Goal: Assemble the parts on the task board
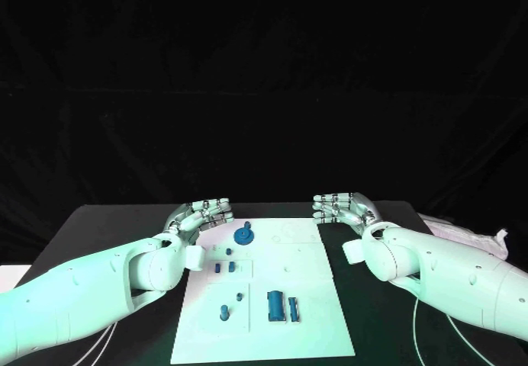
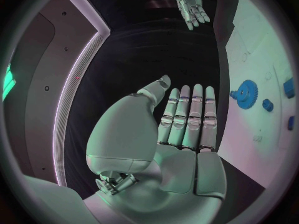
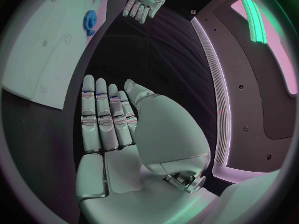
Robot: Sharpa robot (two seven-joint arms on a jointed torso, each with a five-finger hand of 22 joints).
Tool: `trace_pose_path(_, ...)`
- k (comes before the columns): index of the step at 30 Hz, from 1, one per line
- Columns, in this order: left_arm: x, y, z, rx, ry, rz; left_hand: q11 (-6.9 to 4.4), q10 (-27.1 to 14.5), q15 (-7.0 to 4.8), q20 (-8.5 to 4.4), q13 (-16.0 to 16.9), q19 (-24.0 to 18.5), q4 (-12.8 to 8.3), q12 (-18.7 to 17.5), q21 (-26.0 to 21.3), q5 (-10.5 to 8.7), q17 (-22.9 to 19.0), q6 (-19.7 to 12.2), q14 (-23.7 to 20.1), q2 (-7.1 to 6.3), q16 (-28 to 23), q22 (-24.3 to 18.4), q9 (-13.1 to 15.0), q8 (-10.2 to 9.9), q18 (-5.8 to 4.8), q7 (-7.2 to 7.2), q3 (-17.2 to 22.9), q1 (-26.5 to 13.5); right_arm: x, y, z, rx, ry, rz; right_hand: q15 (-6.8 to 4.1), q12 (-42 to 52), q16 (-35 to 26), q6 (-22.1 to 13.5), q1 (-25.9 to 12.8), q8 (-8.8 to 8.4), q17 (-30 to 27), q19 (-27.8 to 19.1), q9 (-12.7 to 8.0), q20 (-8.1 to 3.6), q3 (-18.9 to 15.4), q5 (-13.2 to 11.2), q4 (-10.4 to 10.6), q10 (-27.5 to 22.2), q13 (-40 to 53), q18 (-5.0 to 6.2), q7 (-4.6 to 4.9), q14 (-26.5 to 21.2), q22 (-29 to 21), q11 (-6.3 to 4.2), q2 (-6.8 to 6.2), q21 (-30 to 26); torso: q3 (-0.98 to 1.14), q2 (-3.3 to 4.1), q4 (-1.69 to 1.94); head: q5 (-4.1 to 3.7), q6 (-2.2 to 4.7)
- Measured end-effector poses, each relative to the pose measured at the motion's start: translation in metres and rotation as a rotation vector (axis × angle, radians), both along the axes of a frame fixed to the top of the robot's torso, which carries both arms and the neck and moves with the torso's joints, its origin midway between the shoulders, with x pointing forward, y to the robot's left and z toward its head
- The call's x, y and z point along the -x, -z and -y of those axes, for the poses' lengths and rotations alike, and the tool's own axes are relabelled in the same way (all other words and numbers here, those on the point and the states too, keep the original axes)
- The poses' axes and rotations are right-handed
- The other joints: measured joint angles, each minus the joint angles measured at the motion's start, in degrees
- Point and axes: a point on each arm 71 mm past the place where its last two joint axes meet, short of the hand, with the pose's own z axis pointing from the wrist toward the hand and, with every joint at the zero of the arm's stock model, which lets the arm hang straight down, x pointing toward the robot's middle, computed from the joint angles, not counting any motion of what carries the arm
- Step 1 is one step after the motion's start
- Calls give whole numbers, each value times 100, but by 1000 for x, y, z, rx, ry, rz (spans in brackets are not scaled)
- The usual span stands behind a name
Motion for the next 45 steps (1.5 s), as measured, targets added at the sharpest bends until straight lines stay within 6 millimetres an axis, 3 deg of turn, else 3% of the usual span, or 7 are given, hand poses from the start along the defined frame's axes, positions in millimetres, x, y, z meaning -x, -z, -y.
trace_pose_path(5, 2, 0, 1, -2, 1, -4, -152, -1089, -135, -244, -178, -807, 147, -201, -141, -259, -210, -1010, -995, 249, -207, -342, -188, -248, -94, -179, -366, -1349, 4, 0, -1, 0, 1, -3, -267, -188, -195, -996, -1434, -189, -230, -1080, -194, -198, -311, -276, -128, -1123, -205, -137, -185, -1162, -170, -132, 108, -214, 15, -18, 27, -5, -3)
trace_pose_path(15, 16, -9, 25, -29, -7, 5, -533, -2767, -561, -646, -297, -2053, 259, -299, -572, -412, -356, -2564, -2536, 424, -518, -865, -316, -394, -281, -465, -910, -3423, 34, -12, -29, -67, -1, 4, -457, -286, -316, -2528, -3607, -306, -567, -2732, -326, -502, -806, -439, -199, -2838, -541, -314, -481, -2952, -516, -552, 181, -526, 183, -273, 286, -79, 70)
trace_pose_path(18, 23, -14, 36, -53, -24, 16, -665, -3136, -643, -734, -309, -2330, 268, -324, -643, -412, -365, -2904, -2878, 440, -609, -982, -324, -401, -355, -626, -1033, -3881, 46, -17, -36, -93, 25, 10, -474, -309, -316, -2876, -4102, -306, -642, -3105, -337, -591, -918, -465, -203, -3230, -573, -404, -602, -3359, -665, -641, 187, -603, 210, -313, 325, -84, 75)
trace_pose_path(21, 29, -18, 43, -85, -50, 29, -747, -3471, -694, -811, -312, -2583, 273, -328, -684, -435, -375, -3216, -3185, 452, -790, -1087, -331, -416, -409, -778, -1141, -4297, 54, -21, -38, -110, 63, 13, -484, -309, -316, -3178, -4539, -306, -779, -3438, -344, -769, -1020, -465, -209, -3584, -592, -404, -775, -3718, -760, -695, 193, -780, 221, -329, 344, -85, 76)
trace_pose_path(28, 37, -24, 49, -152, -115, 63, -841, -4144, -752, -1159, -320, -3070, 281, -328, -735, -434, -382, -3847, -3810, 463, -1027, -1298, -341, -416, -766, -944, -1355, -5134, 62, -24, -37, -120, 139, 17, -494, -309, -338, -3801, -5423, -306, -1093, -4105, -349, -1000, -1208, -487, -210, -4273, -609, -774, -975, -4442, -866, -745, 197, -1033, 232, -344, 361, -86, 77)
trace_pose_path(34, 38, -26, 47, -188, -151, 81, -865, -4556, -766, -1322, -323, -3378, 281, -328, -735, -434, -383, -4223, -4184, 466, -1070, -1574, -344, -416, -803, -993, -1564, -5638, 62, -24, -35, -120, 173, 21, -503, -308, -338, -4176, -5954, -306, -1178, -4511, -353, -1062, -1505, -487, -216, -4693, -615, -896, -1029, -4880, -889, -758, 200, -1077, 232, -347, 362, -86, 77)
trace_pose_path(45, 38, -27, 46, -210, -173, 93, -876, -5110, -774, -1410, -323, -3776, 280, -328, -735, -434, -382, -4734, -4692, 468, -1094, -1842, -346, -416, -895, -1015, -1890, -6321, 62, -24, -33, -119, 195, 22, -504, -308, -338, -4682, -6671, -327, -1217, -5058, -352, -1094, -1708, -486, -219, -5262, -617, -896, -1055, -5472, -905, -771, 201, -1101, 234, -348, 363, -86, 78)
